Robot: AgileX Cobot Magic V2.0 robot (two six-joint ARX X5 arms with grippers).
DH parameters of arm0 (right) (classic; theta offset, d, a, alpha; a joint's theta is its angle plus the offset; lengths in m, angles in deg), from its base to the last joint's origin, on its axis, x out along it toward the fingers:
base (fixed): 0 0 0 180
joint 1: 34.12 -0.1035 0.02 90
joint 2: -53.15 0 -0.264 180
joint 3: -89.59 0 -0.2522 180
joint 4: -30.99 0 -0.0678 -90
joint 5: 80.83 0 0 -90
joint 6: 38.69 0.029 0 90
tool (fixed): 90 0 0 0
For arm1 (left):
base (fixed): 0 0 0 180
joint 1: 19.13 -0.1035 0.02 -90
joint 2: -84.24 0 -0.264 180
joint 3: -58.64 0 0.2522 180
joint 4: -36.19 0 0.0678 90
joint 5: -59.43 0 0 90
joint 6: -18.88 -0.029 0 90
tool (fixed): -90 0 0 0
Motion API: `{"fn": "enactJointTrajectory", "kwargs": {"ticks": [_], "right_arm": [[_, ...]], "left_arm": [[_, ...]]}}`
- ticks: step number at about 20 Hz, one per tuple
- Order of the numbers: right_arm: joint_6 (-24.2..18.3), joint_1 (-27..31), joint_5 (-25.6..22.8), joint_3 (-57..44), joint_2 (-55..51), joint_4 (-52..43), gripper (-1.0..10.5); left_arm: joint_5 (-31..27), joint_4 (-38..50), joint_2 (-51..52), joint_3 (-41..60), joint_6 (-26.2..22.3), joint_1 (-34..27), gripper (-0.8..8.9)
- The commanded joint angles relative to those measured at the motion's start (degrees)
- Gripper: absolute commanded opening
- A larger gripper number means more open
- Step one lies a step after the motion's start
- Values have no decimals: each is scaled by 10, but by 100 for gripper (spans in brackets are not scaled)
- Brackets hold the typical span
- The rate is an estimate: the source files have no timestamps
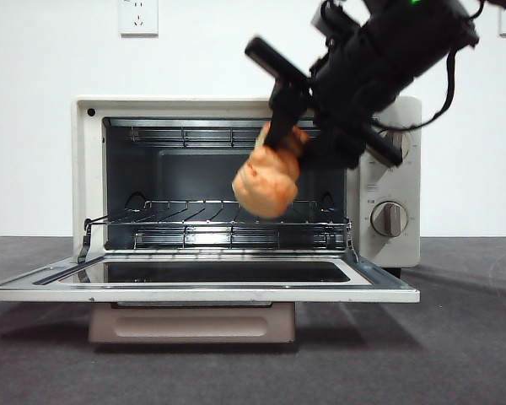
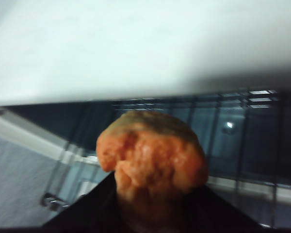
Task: The left arm flap open the oven, the right arm pick bread and place it into oven, the left arm flap close the oven
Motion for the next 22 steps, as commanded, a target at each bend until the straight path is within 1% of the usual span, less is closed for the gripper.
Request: {"fn": "enactJointTrajectory", "kwargs": {"ticks": [1,7,12,14,20,22], "right_arm": [[22,-5,-23,5,18,-19,127],[25,-5,-45,5,32,-68,127],[31,-5,-64,5,38,-69,129],[31,-5,-70,5,40,-69,176],[31,-5,-73,5,40,-70,387],[30,-5,-72,5,40,-70,422]], "left_arm": [[0,-1,-2,-7,7,5,19],[0,-2,-2,-7,25,5,19],[0,-2,-2,-7,31,5,19],[0,-2,-2,-7,31,5,19],[0,-2,-2,-7,31,5,19],[0,-2,-2,-7,31,5,19]]}}
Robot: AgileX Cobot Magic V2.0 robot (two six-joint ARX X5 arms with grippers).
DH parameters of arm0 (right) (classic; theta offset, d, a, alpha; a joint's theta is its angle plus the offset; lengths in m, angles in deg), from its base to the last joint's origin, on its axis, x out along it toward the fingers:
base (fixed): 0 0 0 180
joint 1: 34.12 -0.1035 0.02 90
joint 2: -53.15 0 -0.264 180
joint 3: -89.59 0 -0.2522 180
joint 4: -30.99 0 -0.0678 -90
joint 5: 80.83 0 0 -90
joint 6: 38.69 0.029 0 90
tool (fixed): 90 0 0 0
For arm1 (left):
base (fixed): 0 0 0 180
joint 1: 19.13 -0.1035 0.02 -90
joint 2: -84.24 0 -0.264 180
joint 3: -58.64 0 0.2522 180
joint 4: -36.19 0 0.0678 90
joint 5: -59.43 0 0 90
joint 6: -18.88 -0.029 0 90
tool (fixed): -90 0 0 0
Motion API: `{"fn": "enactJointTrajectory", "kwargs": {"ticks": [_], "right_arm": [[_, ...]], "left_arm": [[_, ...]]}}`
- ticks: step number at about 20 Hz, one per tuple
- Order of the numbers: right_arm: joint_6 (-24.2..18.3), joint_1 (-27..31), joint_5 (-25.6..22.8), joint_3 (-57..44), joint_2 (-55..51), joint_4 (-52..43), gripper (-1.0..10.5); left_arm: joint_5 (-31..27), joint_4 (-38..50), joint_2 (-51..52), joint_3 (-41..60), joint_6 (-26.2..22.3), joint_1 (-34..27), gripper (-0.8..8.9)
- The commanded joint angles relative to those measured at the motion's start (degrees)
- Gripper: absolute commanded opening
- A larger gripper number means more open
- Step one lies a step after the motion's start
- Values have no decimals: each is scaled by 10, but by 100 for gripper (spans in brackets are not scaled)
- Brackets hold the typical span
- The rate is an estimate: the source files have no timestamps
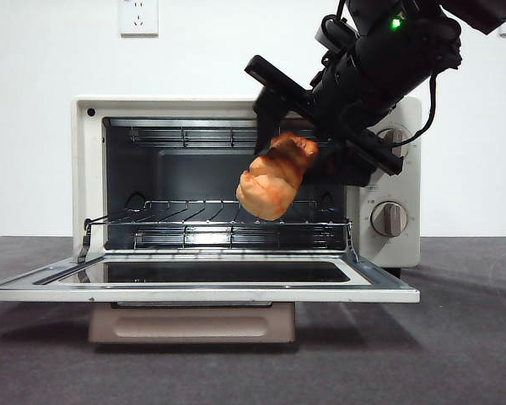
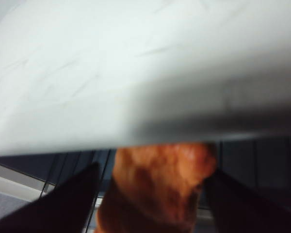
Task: The left arm flap open the oven, the right arm pick bread and place it into oven, the left arm flap close the oven
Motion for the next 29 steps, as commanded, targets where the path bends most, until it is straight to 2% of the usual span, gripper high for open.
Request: {"fn": "enactJointTrajectory", "kwargs": {"ticks": [1,10,17,20,23,27,29], "right_arm": [[4,-5,-3,5,9,-9,438],[-3,-5,17,5,-13,4,446],[-2,-12,43,5,-87,98,446],[-32,-23,75,5,-135,144,445],[-65,-26,132,5,-194,202,428],[-107,-23,208,5,-276,290,422],[-127,-21,229,5,-322,339,422]], "left_arm": [[0,6,-2,-7,1,5,19],[0,21,-3,-7,3,5,19],[-5,30,-3,-7,3,5,19],[-23,52,-4,-7,3,5,19],[-43,75,-13,-7,3,5,16],[-43,104,-41,-7,24,5,15],[-31,125,-59,-7,24,5,14]]}}
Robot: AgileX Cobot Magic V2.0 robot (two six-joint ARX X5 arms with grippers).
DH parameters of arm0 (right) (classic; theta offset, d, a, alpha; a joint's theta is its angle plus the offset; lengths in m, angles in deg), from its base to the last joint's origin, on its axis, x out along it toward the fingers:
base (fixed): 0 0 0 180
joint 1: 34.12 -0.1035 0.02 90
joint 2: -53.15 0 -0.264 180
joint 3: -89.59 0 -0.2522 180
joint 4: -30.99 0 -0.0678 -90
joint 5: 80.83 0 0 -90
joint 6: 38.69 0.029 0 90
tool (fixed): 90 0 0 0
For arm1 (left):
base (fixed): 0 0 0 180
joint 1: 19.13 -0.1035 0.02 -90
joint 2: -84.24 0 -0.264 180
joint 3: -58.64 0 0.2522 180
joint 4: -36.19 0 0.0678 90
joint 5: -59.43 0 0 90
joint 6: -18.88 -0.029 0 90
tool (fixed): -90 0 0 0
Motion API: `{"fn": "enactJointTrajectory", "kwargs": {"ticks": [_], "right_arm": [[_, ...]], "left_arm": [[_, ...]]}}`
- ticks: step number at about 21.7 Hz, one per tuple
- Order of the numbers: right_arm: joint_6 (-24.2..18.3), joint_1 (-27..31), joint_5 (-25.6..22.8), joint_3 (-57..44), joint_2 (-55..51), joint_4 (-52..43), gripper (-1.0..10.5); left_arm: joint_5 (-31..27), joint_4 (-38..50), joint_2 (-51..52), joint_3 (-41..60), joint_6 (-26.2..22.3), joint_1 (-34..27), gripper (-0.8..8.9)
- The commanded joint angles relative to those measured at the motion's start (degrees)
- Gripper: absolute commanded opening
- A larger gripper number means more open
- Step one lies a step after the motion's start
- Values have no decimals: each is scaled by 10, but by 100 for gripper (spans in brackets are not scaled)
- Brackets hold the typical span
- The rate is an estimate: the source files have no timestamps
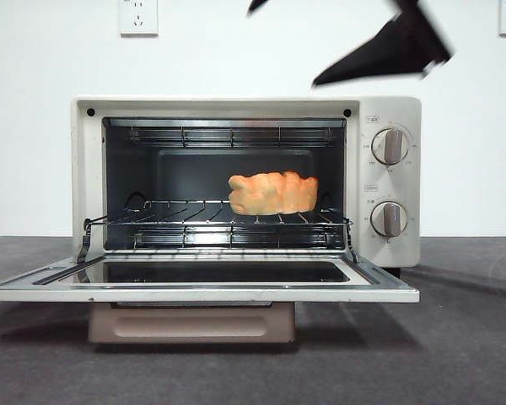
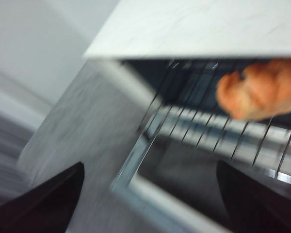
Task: The left arm flap open the oven, the right arm pick bread and place it into oven, the left arm flap close the oven
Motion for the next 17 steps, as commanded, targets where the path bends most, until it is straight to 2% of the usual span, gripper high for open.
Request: {"fn": "enactJointTrajectory", "kwargs": {"ticks": [1,5,9,12,17], "right_arm": [[-55,0,29,5,-61,63,422],[-80,0,58,5,-150,152,422],[-104,0,63,5,-229,245,422],[-104,0,63,5,-279,299,422],[-99,0,58,17,-338,364,422]], "left_arm": [[21,36,-33,-7,11,5,14],[72,73,-81,-8,11,-2,14],[190,121,-127,-9,37,-27,14],[257,143,-154,-9,65,-54,14],[300,139,-194,-9,73,-136,14]]}}
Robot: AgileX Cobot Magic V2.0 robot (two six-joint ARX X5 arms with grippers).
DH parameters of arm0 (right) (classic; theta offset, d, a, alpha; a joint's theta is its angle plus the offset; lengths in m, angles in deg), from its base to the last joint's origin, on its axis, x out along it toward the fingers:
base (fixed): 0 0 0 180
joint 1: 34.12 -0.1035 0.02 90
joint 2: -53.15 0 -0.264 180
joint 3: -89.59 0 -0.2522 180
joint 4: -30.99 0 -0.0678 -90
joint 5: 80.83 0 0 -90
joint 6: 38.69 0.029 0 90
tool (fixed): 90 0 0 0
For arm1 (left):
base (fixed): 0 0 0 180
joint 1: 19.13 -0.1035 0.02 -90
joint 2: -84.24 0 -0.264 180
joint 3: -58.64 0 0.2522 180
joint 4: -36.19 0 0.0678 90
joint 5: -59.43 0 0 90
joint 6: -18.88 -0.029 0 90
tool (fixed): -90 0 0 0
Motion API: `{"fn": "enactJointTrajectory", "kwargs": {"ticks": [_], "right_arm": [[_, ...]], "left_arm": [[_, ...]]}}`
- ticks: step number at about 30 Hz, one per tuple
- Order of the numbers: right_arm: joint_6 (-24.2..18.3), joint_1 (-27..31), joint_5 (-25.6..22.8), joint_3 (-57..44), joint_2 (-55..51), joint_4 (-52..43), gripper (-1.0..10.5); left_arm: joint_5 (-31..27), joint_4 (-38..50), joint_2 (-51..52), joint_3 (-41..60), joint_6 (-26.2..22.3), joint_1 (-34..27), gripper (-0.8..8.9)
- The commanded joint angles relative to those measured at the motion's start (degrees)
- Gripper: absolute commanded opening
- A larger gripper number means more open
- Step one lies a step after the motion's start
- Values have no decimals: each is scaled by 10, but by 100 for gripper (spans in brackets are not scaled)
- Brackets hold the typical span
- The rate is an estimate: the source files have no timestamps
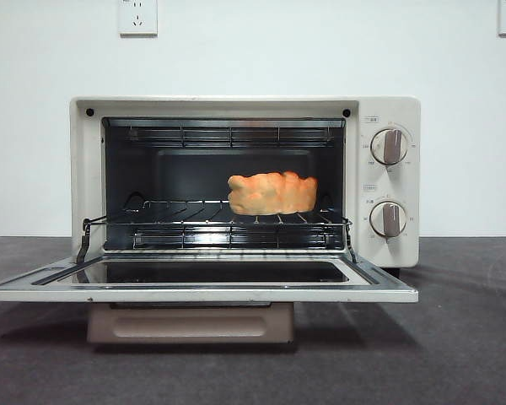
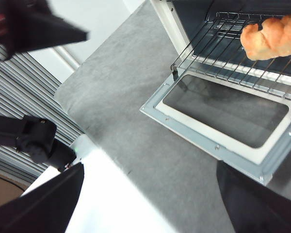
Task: The left arm flap open the oven, the right arm pick bread and place it into oven, the left arm flap close the oven
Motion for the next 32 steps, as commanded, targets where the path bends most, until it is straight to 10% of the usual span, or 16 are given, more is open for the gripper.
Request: {"fn": "enactJointTrajectory", "kwargs": {"ticks": [1,13,32], "right_arm": [[-2,-3,-4,20,-18,27,422],[-11,-3,-21,102,-36,138,422],[-25,-3,-91,165,-35,151,422]], "left_arm": [[32,-4,-28,-9,7,-56,14],[113,-95,-193,-4,-101,-294,14],[115,-19,-219,201,-71,-346,15]]}}
